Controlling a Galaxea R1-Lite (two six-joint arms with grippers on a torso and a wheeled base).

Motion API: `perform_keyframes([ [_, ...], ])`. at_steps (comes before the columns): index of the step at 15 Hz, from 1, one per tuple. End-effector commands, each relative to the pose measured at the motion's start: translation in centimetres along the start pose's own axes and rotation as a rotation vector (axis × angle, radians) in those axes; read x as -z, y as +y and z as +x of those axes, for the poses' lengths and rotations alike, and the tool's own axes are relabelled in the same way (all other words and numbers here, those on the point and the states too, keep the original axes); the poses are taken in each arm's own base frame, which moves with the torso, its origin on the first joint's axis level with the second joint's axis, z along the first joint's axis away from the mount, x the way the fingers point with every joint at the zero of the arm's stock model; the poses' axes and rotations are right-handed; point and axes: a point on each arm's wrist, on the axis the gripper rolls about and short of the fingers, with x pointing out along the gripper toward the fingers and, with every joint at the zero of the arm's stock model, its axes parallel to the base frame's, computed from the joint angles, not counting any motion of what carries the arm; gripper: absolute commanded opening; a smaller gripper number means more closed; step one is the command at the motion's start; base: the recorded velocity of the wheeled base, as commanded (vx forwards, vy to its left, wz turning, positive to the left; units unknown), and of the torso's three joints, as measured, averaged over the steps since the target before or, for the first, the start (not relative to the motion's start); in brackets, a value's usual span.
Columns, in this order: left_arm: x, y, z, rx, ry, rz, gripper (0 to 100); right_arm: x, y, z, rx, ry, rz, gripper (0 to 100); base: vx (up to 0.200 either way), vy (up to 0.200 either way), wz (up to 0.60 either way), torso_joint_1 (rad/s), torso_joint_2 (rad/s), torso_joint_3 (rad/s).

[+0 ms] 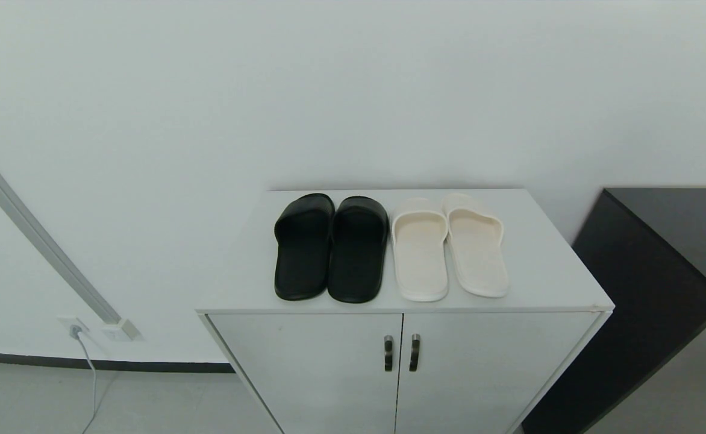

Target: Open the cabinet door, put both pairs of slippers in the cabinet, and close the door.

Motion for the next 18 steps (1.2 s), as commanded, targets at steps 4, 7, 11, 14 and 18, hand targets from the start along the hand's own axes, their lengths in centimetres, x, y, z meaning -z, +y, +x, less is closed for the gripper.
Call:
perform_keyframes([
  [4, 0.0, 0.0, 0.0, 0.002, 0.001, 0.001, 0, -0.8, 1.3, 9.2, -0.176, 0.208, 0.028, 100, 0.0, 0.0, 0.0, 0.0, 0.0, 0.0],
  [7, 0.0, 0.0, 0.0, 0.002, 0.001, 0.004, 0, -2.3, 4.5, 13.2, -0.189, 0.214, 0.037, 100, 0.0, 0.0, 0.0, 0.0, 0.0, 0.0],
  [11, 0.0, 0.0, 0.0, 0.005, 0.003, 0.004, 0, -5.5, 9.0, 17.8, -0.216, 0.189, 0.061, 100, 0.0, 0.0, 0.0, 0.0, 0.0, 0.0],
  [14, 0.0, 0.0, 0.0, 0.005, 0.003, 0.006, 0, -6.9, 12.1, 20.9, -0.178, 0.158, 0.059, 100, 0.0, 0.0, 0.0, 0.0, 0.0, 0.0],
  [18, 0.0, 0.0, 0.0, 0.005, 0.001, 0.007, 0, -7.0, 16.4, 22.7, -0.053, 0.117, 0.042, 100, 0.0, 0.0, 0.0, 0.0, 0.0, 0.0],
])
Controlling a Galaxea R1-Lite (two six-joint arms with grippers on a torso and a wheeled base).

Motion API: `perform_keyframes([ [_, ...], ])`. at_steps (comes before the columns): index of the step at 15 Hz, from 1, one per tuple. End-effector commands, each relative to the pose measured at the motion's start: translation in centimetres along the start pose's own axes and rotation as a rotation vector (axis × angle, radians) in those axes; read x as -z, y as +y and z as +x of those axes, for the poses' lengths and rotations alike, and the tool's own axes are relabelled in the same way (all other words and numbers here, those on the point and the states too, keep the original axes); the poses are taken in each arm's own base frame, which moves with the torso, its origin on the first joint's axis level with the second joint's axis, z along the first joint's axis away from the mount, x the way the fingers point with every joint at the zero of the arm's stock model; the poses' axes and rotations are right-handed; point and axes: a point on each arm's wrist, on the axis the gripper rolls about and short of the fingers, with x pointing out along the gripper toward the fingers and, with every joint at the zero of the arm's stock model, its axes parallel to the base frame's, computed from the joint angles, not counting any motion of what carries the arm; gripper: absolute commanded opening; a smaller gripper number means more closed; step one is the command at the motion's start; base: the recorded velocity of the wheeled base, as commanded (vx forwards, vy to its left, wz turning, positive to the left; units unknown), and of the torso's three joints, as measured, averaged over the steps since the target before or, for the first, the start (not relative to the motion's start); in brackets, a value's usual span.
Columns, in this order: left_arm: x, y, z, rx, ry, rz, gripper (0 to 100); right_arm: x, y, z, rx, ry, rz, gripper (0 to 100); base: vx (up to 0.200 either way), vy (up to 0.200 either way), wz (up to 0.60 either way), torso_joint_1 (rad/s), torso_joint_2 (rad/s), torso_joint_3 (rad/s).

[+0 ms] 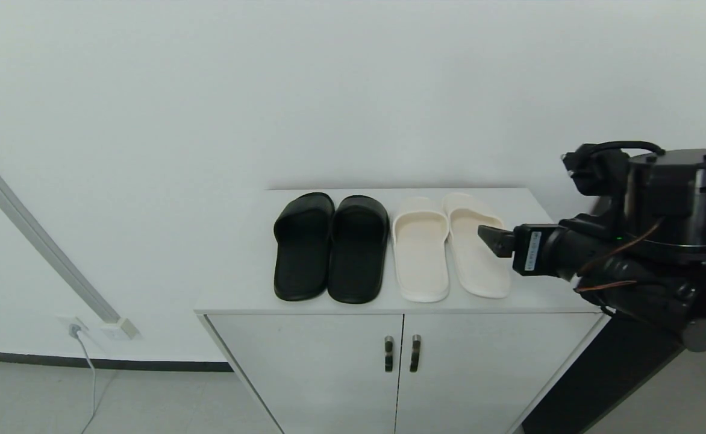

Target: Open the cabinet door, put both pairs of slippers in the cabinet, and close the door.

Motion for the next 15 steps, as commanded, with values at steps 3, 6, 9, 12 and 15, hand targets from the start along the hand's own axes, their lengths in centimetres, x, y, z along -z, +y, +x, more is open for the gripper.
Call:
perform_keyframes([
  [3, 0.0, 0.0, 0.0, 0.0, 0.0, 0.002, 0, 1.3, 3.8, 2.2, 0.024, 0.015, -0.033, 100, 0.0, 0.0, 0.0, 0.0, 0.0, 0.0],
  [6, 0.0, 0.0, 0.0, 0.0, 0.001, 0.002, 0, 2.4, 5.3, 4.3, 0.063, 0.01, -0.032, 100, 0.0, 0.0, 0.0, 0.0, 0.0, 0.0],
  [9, 0.0, 0.0, 0.0, 0.0, 0.001, 0.002, 0, 3.2, 6.2, 6.4, 0.084, -0.005, -0.023, 100, 0.0, 0.0, 0.0, 0.0, 0.0, 0.0],
  [12, 0.0, 0.0, 0.0, 0.0, 0.001, 0.002, 0, 3.5, 6.3, 8.5, 0.123, -0.023, -0.011, 100, 0.0, 0.0, 0.0, 0.0, 0.0, 0.0],
  [15, 0.0, 0.0, 0.0, 0.0, 0.001, 0.002, 0, 3.4, 6.2, 10.1, 0.145, -0.032, -0.005, 100, 0.0, 0.0, 0.0, 0.0, 0.0, 0.0],
])
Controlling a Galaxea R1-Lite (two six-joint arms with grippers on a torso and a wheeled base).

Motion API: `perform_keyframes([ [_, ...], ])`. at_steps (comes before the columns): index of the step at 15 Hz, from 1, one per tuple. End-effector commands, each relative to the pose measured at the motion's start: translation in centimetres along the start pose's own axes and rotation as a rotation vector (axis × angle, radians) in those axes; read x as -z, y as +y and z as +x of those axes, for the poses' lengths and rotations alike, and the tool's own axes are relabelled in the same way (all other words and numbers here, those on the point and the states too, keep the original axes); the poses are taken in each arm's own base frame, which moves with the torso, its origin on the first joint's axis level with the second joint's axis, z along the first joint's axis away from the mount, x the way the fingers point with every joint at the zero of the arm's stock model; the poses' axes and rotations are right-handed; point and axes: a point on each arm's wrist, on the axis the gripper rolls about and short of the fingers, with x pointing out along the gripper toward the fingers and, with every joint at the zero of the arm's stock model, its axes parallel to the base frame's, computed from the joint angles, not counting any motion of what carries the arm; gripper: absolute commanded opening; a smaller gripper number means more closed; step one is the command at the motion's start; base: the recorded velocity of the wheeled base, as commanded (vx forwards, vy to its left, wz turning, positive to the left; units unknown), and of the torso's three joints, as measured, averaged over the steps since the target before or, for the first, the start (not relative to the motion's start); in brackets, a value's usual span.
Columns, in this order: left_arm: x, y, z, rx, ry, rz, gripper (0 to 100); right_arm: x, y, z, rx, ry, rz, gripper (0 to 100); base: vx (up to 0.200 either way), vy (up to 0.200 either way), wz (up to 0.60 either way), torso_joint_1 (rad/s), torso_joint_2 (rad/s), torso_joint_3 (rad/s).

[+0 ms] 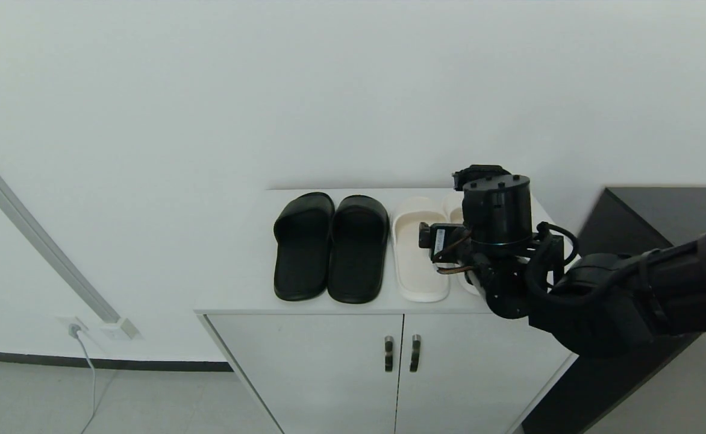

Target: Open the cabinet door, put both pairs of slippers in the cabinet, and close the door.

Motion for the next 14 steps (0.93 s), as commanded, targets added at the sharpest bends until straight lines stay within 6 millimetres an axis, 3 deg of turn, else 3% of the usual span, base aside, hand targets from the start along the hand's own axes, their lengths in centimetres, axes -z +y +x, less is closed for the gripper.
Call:
perform_keyframes([
  [1, 0.0, 0.0, 0.0, 0.001, 0.001, 0.0, 0, 0.6, 0.1, 1.5, 0.021, 0.007, -0.009, 100, 0.0, 0.0, 0.0, 0.0, 0.0, 0.0],
  [6, 0.0, 0.0, 0.0, 0.001, 0.001, 0.0, 0, 0.9, -0.1, 3.6, 0.044, 0.001, -0.027, 100, 0.0, 0.0, 0.0, 0.0, 0.0, 0.0],
  [13, 0.0, 0.0, 0.0, 0.001, 0.001, 0.0, 0, 0.7, -0.1, 4.8, 0.034, -0.021, -0.04, 100, 0.0, 0.0, 0.0, 0.0, 0.0, 0.0],
  [14, 0.0, 0.0, 0.0, 0.001, 0.0, -0.002, 0, 0.6, -0.1, 4.8, 0.035, -0.024, -0.038, 0, 0.0, 0.0, 0.0, 0.0, 0.0, 0.0],
])
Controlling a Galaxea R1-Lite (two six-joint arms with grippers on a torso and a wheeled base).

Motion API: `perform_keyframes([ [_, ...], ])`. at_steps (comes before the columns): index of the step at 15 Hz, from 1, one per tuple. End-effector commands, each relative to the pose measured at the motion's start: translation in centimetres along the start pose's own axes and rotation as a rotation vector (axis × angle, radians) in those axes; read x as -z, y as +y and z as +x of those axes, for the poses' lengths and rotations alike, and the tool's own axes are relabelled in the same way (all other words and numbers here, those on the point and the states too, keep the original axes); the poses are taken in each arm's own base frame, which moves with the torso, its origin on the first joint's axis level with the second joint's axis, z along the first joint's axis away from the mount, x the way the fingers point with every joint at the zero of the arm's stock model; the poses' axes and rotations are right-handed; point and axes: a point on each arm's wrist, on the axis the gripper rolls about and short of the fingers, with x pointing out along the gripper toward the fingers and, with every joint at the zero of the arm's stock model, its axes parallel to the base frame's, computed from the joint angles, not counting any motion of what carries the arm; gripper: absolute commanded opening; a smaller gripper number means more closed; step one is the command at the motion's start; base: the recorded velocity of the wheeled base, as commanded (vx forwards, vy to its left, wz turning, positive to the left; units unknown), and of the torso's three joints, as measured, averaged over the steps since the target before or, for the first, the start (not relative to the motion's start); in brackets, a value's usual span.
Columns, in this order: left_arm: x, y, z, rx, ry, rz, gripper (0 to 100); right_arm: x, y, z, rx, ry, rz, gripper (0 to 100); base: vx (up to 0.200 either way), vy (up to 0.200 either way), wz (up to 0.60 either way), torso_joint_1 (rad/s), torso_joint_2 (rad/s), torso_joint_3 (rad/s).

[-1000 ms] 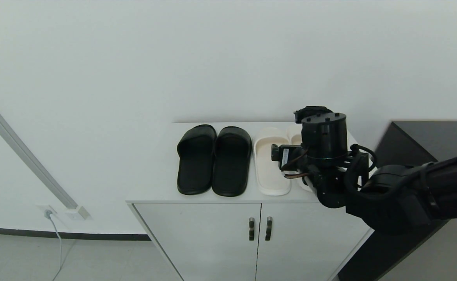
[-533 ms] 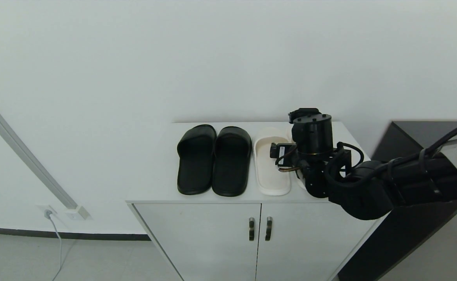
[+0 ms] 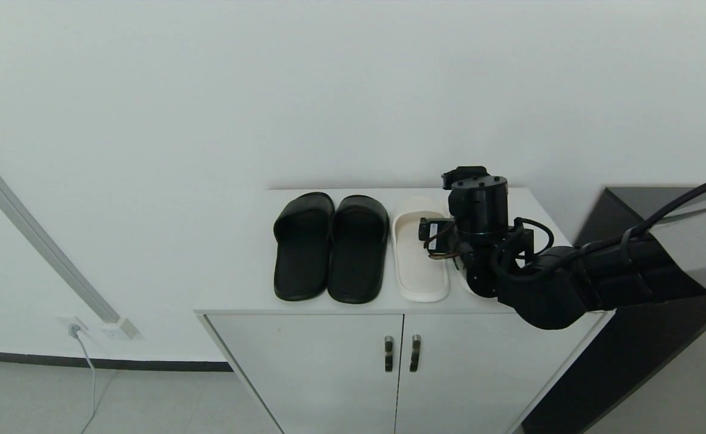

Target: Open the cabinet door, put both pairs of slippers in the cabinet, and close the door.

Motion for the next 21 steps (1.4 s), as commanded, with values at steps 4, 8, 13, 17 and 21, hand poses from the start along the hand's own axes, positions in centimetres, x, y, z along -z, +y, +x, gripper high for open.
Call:
perform_keyframes([
  [4, 0.0, 0.0, 0.0, 0.0, 0.001, -0.001, 0, -0.3, 0.2, -0.2, -0.005, -0.014, 0.008, 0, 0.0, 0.0, 0.0, 0.0, 0.0, 0.0],
  [8, 0.0, 0.0, 0.0, 0.0, 0.001, 0.001, 0, -0.9, 0.0, -0.5, -0.004, -0.027, 0.014, 0, 0.0, 0.0, 0.0, 0.0, 0.0, 0.0],
  [13, 0.0, 0.0, 0.0, 0.0, 0.001, 0.001, 0, -3.7, -0.7, -5.2, -0.088, -0.066, -0.009, 0, 0.0, 0.0, 0.0, 0.0, 0.0, 0.0],
  [17, 0.0, 0.0, 0.0, 0.0, 0.0, 0.001, 0, -3.2, -2.9, -9.0, -0.239, -0.017, -0.046, 0, 0.0, 0.0, 0.0, 0.0, 0.0, 0.0],
  [21, 0.0, 0.0, 0.0, 0.0, -0.002, 0.001, 0, -2.7, -5.2, -11.9, -0.409, 0.019, -0.066, 0, 0.0, 0.0, 0.0, 0.0, 0.0, 0.0],
])
